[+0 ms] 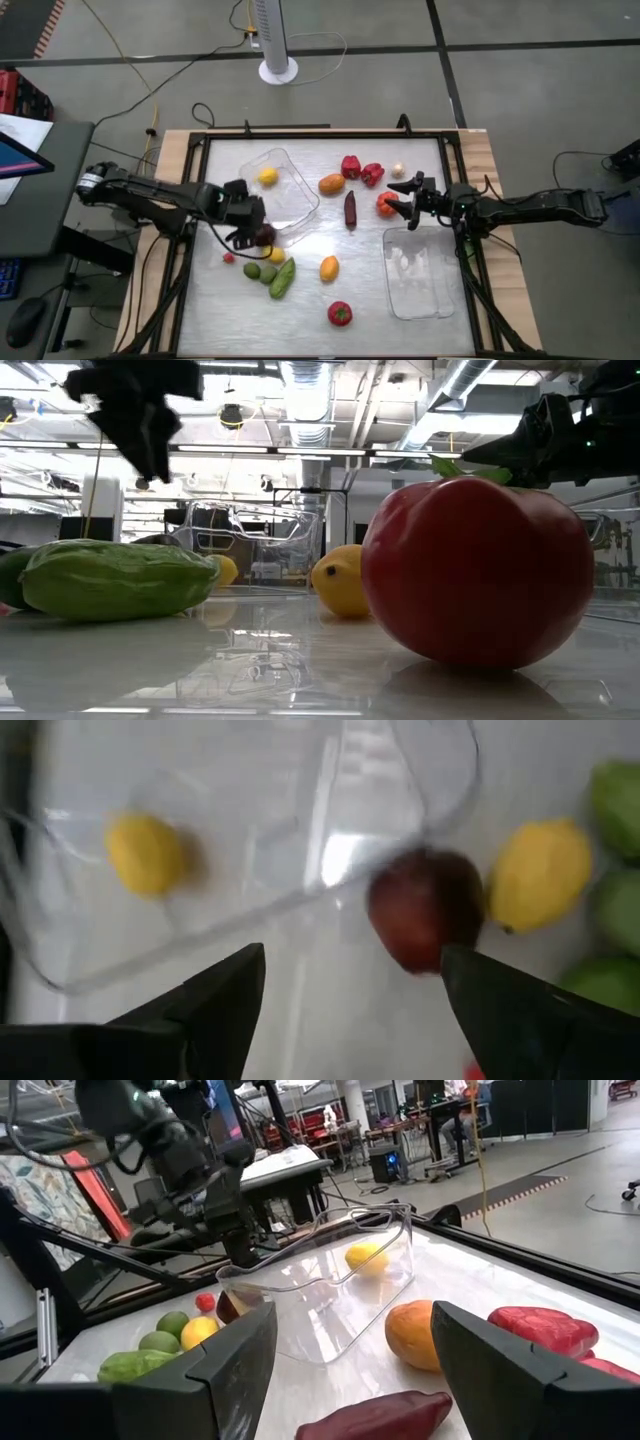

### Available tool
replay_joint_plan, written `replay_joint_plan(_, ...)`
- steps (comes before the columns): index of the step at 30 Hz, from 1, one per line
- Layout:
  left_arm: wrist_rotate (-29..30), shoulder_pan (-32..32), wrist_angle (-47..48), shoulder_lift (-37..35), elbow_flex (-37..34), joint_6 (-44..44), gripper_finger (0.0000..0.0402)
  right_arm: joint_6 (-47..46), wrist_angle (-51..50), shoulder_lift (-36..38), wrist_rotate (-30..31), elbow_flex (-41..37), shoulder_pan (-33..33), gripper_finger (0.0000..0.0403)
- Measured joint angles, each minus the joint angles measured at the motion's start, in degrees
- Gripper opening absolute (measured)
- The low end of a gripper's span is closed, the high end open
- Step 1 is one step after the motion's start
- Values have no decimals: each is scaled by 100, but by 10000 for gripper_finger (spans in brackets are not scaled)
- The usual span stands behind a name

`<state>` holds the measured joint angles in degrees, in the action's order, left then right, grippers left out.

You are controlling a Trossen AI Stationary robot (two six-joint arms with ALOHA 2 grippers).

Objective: Sort produce into baskets
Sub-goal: Put the red apple into the top transparent bin

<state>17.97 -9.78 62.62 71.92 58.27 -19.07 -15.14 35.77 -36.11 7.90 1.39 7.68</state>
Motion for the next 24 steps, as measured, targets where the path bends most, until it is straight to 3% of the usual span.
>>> replay_joint_plan(6, -129, -464, -354, -199, -828, -1297, 289, 0, -13, 1, 13, 0, -11, 291)
replay_joint_plan(11, -131, -559, -1101, -266, -1360, -1882, 288, 0, -7, -1, 17, 0, -11, 291)
replay_joint_plan(17, 13, -490, -1591, -255, -1525, -1939, 295, 2, -5, 1, 15, 0, -11, 291)
replay_joint_plan(24, 74, -490, -2127, -152, -1527, -1659, 346, 11, -13, -1, 15, 0, -11, 291)
